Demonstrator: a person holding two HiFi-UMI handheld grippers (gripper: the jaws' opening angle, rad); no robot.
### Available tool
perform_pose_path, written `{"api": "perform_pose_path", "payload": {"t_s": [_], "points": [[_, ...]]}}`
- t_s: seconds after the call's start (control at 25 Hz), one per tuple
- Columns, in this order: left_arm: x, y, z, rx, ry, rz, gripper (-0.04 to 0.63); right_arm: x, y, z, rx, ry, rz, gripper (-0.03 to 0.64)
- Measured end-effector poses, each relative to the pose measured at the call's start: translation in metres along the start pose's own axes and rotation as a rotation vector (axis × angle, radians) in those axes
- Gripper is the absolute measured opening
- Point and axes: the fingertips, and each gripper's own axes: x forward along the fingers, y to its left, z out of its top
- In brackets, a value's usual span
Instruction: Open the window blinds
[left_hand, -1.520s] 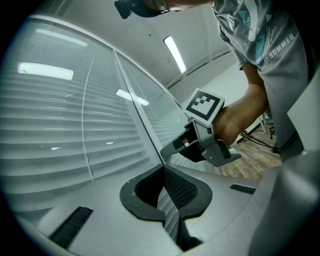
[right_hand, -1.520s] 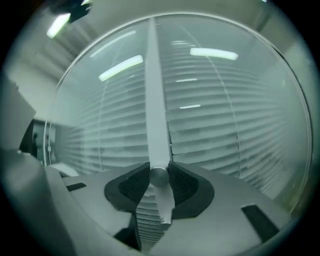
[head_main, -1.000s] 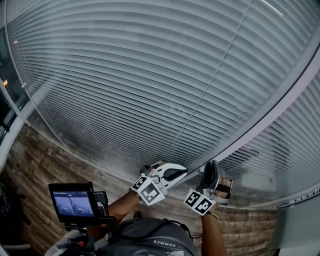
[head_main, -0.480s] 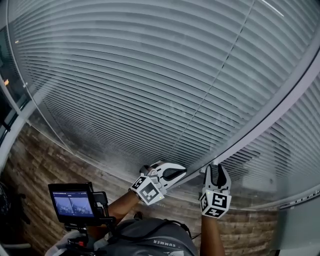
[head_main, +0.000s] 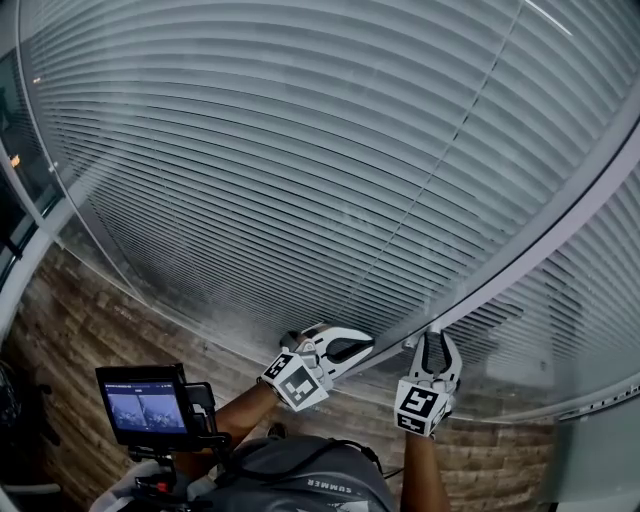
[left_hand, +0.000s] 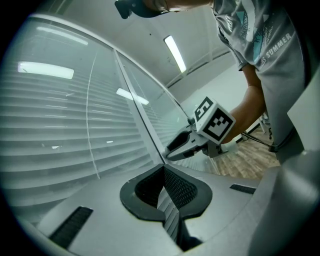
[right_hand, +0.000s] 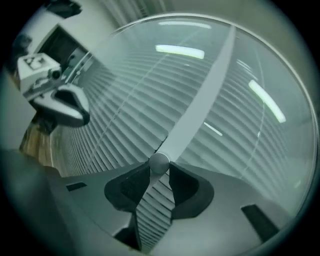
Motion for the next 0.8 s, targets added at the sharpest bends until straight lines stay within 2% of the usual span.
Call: {"api": "perform_pose_path", "payload": {"t_s": [0.12,0.16,0.2,0.24,0.32,0.36,0.48,0.52,0.68,0.72,0.8], "points": [[0.002,-0.002,0.002,0.0,-0.004,-0.006,0.003,0.0,0.003,-0.003,-0.485,0.041,-0.09,0.115],[0.003,-0.002,0.003,0.001,-0.006,-0.009,0.003,0.0,0.003,-0.002,-0.598,0.052,-0.106,0.115],[0.003,-0.002,0.004,0.005,-0.008,-0.011,0.005,0.0,0.004,-0.001,-0.651,0.055,-0.109,0.115],[0.003,-0.002,0.004,0.009,-0.009,-0.012,0.003,0.001,0.005,0.0,-0.65,0.053,-0.101,0.115],[0.002,-0.002,0.005,0.01,-0.01,-0.012,0.003,0.001,0.006,0.003,-0.521,0.037,-0.058,0.115],[0.002,-0.002,0.005,0.011,-0.009,-0.012,0.003,-0.001,0.006,0.006,-0.392,0.019,-0.024,0.117],[-0.001,0.002,0.009,-0.002,-0.005,-0.006,0.003,-0.01,0.001,0.018,0.1,-0.046,0.065,0.129],[-0.002,0.003,0.008,-0.005,-0.003,-0.003,0.003,-0.011,-0.001,0.02,0.208,-0.056,0.075,0.13],[-0.001,0.001,0.006,-0.005,0.005,-0.005,0.003,-0.002,-0.007,0.014,0.385,-0.051,0.073,0.127],[0.0,0.0,0.005,-0.003,0.005,-0.006,0.004,0.0,-0.007,0.012,0.395,-0.046,0.073,0.127],[0.001,-0.001,0.004,0.005,0.005,-0.007,0.003,0.001,-0.005,0.013,0.329,-0.042,0.057,0.126]]}}
